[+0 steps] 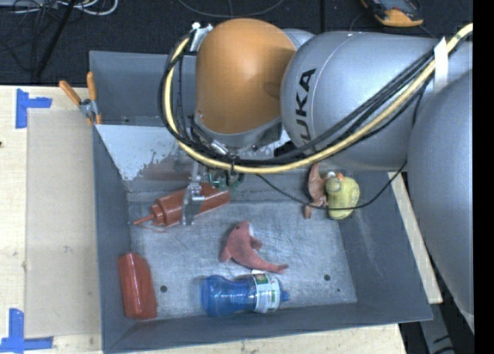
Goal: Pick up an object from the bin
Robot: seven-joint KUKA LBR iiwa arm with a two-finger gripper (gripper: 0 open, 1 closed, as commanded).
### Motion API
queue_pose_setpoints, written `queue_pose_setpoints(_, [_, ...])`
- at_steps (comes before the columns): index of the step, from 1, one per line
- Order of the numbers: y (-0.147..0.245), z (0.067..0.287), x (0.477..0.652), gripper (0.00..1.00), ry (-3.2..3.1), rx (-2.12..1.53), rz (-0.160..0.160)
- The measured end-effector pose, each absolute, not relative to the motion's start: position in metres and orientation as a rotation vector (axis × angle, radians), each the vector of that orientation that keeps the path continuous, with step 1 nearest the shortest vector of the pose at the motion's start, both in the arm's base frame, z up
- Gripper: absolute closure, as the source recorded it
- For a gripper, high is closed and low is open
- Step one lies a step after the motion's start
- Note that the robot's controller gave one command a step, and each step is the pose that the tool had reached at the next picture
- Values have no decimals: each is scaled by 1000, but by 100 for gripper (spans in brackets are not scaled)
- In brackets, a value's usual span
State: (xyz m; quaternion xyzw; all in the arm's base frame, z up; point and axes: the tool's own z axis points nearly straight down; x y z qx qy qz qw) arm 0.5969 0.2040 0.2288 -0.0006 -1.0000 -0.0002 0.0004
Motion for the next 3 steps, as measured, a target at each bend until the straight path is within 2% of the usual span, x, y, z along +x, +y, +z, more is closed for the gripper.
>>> queue_pose_setpoints(1, [212, 190, 603, 0, -3143, -138, -2])
queue_pose_setpoints(2, [202, 131, 611, 0, -3144, -68, -2])
queue_pose_setpoints(3, [193, 78, 586, 100, -3131, -324, -11])
